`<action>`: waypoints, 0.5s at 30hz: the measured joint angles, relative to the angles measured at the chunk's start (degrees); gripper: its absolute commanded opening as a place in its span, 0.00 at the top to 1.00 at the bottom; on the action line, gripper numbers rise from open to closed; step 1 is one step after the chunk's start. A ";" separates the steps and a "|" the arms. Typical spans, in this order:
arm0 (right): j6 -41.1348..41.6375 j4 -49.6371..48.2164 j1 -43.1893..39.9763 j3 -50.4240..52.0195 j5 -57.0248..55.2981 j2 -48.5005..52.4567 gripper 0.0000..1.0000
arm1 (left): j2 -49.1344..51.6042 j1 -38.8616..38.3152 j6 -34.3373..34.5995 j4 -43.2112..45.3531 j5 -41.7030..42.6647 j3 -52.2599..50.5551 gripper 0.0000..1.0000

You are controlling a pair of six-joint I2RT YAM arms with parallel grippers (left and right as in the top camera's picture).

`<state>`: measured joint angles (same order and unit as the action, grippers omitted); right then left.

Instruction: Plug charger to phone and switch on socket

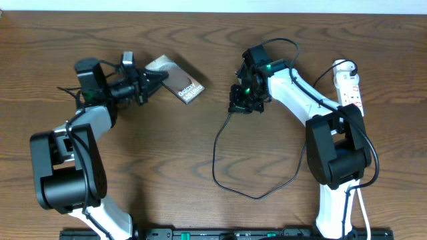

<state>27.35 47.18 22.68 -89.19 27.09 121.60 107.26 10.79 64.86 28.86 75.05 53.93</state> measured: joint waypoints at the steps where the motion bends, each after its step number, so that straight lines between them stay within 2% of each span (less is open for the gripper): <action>1: -0.50 0.22 0.00 -0.02 0.00 0.00 0.99 | 0.02 -0.42 -1.90 -1.81 -1.07 0.00 0.93; 11: -9.53 9.38 -0.24 -4.70 1.97 0.07 0.97 | 0.11 -2.69 -17.03 -11.34 -4.94 0.00 0.93; 12: -10.10 10.01 -0.33 -4.85 1.81 0.07 0.88 | 0.11 -2.51 -18.14 -11.89 -4.96 0.00 0.93; 13: -10.56 10.91 -0.48 -4.98 1.49 0.07 0.69 | 0.11 -2.27 -18.93 -12.15 -4.94 0.00 0.93; 15: -11.30 12.66 -0.59 -4.98 0.20 0.07 0.60 | 0.11 -1.88 -20.24 -12.22 -4.96 0.00 0.93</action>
<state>16.05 59.83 22.09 -94.17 27.29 121.67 107.37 8.91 44.62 16.64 70.08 53.93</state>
